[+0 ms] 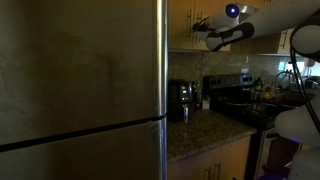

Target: Open the door of the kitchen cabinet

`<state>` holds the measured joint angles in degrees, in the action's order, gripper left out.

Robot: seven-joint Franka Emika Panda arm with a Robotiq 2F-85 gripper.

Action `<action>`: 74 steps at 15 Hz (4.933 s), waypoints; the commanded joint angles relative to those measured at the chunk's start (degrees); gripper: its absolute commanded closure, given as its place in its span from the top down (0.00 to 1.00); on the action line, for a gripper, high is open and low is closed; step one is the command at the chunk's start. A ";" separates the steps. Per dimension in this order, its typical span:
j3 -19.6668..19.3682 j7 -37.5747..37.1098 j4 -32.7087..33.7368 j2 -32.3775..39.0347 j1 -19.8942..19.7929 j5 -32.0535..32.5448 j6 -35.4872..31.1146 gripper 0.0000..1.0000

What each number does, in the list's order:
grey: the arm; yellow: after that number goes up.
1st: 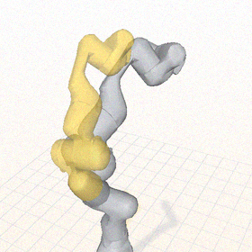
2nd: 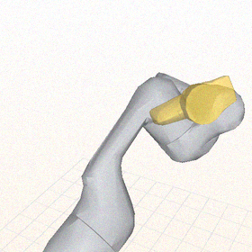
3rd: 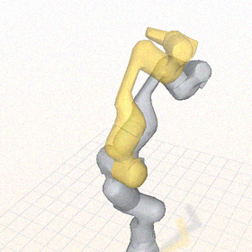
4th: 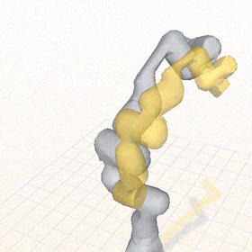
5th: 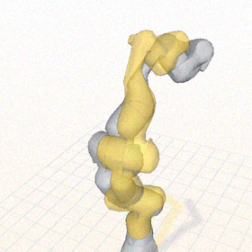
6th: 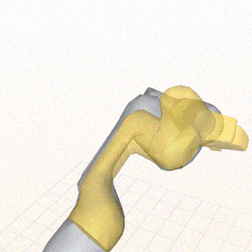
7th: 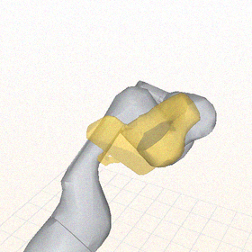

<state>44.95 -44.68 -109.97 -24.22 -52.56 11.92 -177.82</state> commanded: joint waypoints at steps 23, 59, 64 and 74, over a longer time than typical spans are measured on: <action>2.21 19.17 -0.11 -8.49 -15.51 -4.04 4.32 0.00; -36.25 17.23 -8.45 -23.38 22.52 2.82 40.22 0.00; -41.14 20.88 -9.14 -26.27 26.43 1.60 43.08 0.00; -39.98 20.41 -9.17 -23.17 25.96 2.03 39.92 0.00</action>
<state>4.75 -21.63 -120.68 -49.32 -20.43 9.89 -137.64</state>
